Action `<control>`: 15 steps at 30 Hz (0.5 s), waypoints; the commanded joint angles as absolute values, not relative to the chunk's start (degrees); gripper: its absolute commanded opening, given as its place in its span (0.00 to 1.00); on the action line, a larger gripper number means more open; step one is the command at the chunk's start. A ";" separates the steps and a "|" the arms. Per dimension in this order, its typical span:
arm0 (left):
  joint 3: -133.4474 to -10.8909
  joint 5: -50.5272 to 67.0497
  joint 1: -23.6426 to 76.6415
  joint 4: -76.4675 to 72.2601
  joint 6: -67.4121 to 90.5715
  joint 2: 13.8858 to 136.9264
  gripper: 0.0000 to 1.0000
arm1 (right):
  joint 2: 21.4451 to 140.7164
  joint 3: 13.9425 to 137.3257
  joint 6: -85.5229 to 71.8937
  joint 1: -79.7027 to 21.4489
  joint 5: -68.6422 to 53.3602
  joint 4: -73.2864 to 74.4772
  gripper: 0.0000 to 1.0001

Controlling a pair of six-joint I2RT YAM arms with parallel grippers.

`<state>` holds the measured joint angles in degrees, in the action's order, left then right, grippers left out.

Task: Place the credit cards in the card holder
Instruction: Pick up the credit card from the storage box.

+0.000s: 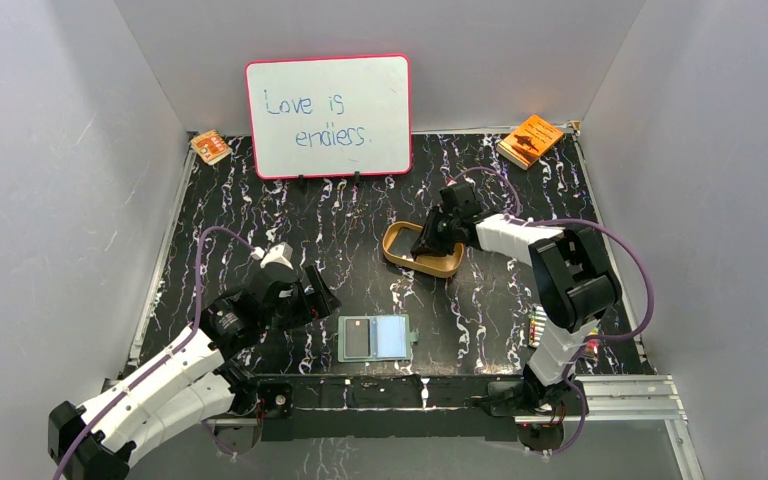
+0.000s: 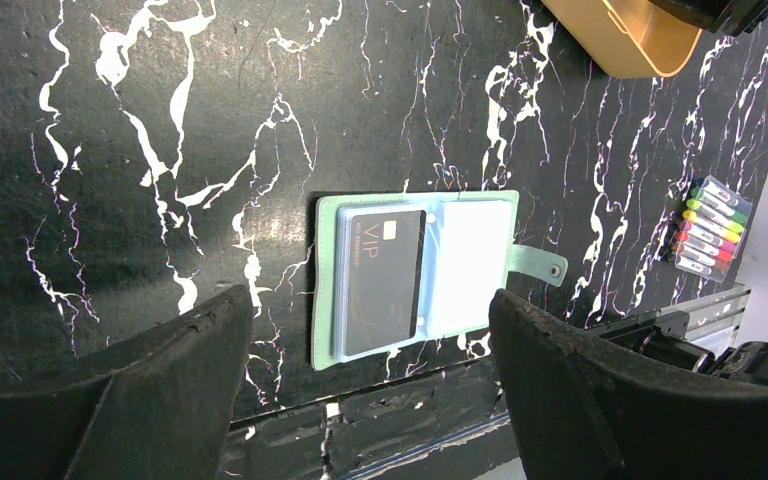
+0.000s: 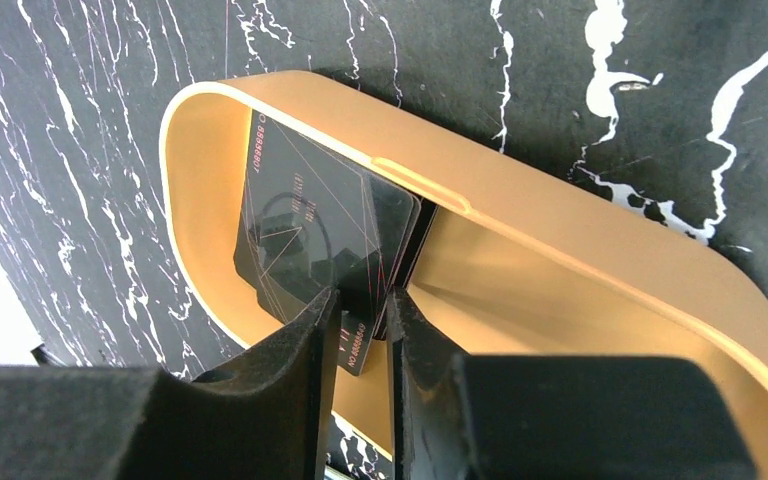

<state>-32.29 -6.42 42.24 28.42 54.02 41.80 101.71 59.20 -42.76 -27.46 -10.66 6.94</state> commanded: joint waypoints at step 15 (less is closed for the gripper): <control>-32.05 -6.25 42.43 27.95 54.12 42.67 0.84 | 96.59 56.44 -42.93 -26.43 -10.04 7.81 0.08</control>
